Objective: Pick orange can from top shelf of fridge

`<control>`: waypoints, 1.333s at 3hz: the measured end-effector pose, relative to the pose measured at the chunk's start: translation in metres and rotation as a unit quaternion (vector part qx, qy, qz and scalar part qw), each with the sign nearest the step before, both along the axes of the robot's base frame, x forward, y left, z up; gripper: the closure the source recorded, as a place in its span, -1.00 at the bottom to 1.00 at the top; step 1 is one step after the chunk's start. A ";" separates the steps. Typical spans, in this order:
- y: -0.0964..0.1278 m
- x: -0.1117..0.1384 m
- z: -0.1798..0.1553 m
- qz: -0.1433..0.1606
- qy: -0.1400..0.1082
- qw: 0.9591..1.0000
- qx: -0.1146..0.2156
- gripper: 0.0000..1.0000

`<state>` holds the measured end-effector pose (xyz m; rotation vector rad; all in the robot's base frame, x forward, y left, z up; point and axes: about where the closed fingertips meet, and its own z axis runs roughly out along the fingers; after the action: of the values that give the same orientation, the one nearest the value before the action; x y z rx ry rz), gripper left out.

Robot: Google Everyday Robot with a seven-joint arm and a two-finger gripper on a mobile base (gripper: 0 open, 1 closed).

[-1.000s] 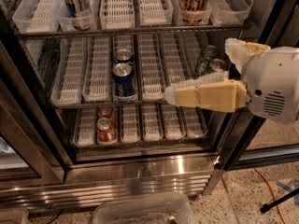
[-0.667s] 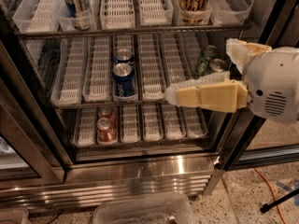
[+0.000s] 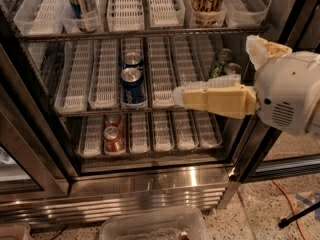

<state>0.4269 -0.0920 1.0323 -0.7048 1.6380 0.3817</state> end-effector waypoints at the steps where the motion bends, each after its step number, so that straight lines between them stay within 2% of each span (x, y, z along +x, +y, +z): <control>1: -0.007 0.010 0.002 -0.017 -0.034 0.999 0.005 -1.00; 2: -0.012 0.020 0.001 -0.024 -0.057 0.998 0.008 -1.00; 4: -0.014 0.045 0.000 -0.031 -0.086 0.995 0.030 -1.00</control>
Offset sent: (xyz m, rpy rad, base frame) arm 0.0342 -0.0250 -0.0074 0.0361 -0.1638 -0.0700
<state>0.4717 -0.1059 1.0327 -0.6224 1.4761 0.3163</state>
